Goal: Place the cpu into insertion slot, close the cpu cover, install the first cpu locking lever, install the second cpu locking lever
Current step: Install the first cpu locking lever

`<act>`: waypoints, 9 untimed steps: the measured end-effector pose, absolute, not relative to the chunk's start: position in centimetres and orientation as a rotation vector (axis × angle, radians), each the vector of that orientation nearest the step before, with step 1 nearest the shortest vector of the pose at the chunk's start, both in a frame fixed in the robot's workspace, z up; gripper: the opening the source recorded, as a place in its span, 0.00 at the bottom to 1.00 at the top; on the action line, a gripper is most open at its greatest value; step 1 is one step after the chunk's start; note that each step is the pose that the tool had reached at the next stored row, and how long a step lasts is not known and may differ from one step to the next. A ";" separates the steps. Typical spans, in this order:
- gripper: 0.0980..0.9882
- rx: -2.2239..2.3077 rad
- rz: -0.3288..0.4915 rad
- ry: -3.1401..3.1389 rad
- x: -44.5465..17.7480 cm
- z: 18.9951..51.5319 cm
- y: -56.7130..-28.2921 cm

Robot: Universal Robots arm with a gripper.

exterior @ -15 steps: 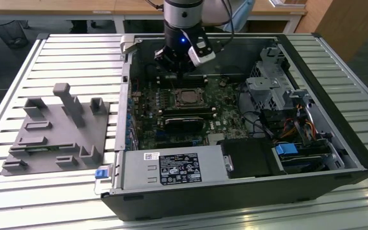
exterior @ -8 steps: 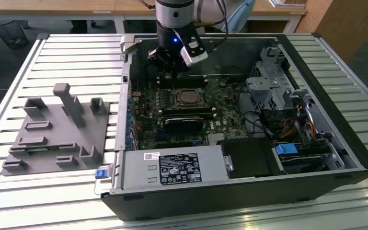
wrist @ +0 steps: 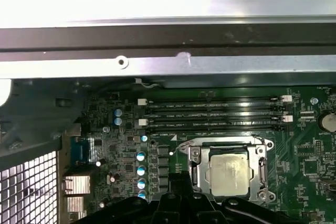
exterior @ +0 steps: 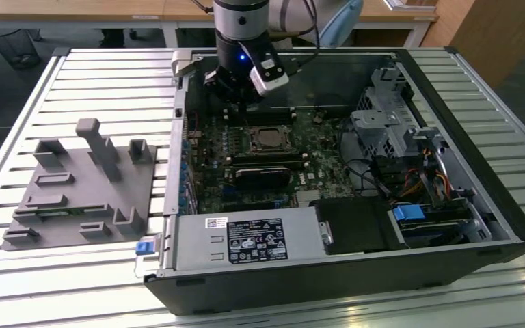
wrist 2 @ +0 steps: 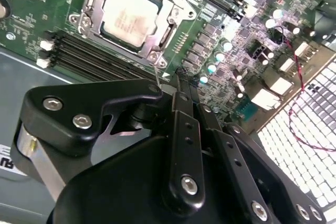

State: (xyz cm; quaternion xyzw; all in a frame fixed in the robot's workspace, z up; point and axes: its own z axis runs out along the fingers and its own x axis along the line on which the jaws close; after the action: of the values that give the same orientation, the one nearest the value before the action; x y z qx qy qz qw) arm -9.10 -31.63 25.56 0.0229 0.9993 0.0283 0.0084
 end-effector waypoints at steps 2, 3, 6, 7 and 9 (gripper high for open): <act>0.03 0.071 0.089 3.123 -9.3 25.6 -31.6; 0.03 0.071 0.089 3.123 -9.4 25.6 -31.6; 0.03 0.072 0.089 3.123 -9.8 25.6 -31.6; 0.03 0.072 0.089 3.123 -9.9 25.5 -31.6; 0.03 0.072 0.089 3.123 -10.0 25.5 -31.5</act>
State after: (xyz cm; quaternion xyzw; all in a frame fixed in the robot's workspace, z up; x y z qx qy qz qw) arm -10.04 -31.53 25.55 0.0229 0.9993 0.0285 0.0083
